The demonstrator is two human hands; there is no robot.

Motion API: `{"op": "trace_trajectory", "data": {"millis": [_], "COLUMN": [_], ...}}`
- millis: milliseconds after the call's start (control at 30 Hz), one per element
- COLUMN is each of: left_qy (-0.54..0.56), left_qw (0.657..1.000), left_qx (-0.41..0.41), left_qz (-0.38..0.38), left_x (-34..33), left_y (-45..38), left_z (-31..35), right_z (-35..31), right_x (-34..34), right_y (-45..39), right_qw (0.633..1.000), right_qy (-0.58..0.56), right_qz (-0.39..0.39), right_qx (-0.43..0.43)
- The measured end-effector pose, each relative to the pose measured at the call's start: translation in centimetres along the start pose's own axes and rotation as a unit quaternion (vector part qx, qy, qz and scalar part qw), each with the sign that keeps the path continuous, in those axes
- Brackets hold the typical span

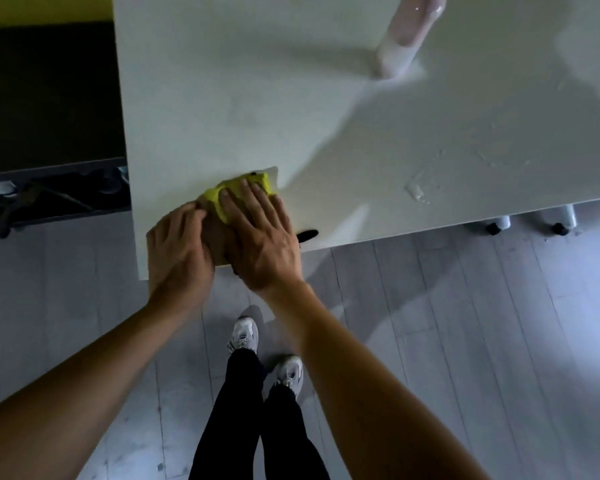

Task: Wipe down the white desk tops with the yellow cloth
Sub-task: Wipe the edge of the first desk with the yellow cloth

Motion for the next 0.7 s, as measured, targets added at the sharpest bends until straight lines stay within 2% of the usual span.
{"op": "trace_trajectory", "data": {"millis": [67, 167, 300, 400, 467, 533, 600, 700], "left_qy": [-0.010, -0.036, -0.055, -0.070, -0.051, -0.024, -0.017, -0.035], "left_qw": [1.000, 0.996, 0.992, 0.992, 0.994, 0.995, 0.995, 0.997], "left_qx": [-0.012, -0.079, -0.112, -0.101, -0.093, -0.093, -0.091, -0.013], "left_qz": [0.006, 0.000, -0.020, -0.012, 0.009, 0.028, 0.044, 0.063], "left_x": [0.1, -1.1, -3.5, -4.1, -4.1, -4.2, -4.2, -3.9], "left_y": [-0.6, -2.5, -6.4, -7.9, -8.0, -7.8, -7.6, -7.5], "left_z": [0.8, 3.8, 6.5, 6.5, 6.1, 6.1, 6.1, 5.5], "right_z": [3.4, 10.9, 21.3, 24.7, 24.3, 21.4, 16.3, 9.0], "right_x": [1.5, 4.8, 9.9, 11.5, 11.0, 9.5, 7.1, 4.6], "right_y": [0.3, 2.0, 5.5, 6.5, 5.9, 4.0, 0.9, -3.7], "right_qw": [0.999, 0.991, 0.958, 0.932, 0.919, 0.933, 0.967, 0.993], "right_qy": [0.001, 0.022, 0.010, 0.001, 0.004, 0.027, 0.037, 0.006], "right_qz": [0.008, 0.034, 0.087, 0.119, 0.132, 0.114, 0.070, 0.031], "right_qx": [-0.034, -0.127, -0.272, -0.342, -0.370, -0.340, -0.241, -0.111]}}
Point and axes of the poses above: each hand's wrist, its own y-axis away from the middle knuckle, its own x-axis out of the back of the hand, z = x × y, the point moved 6 cm from there along -y, towards the middle knuckle, and after that the axes turned 8 degrees about -z, right-handed, at the moved point
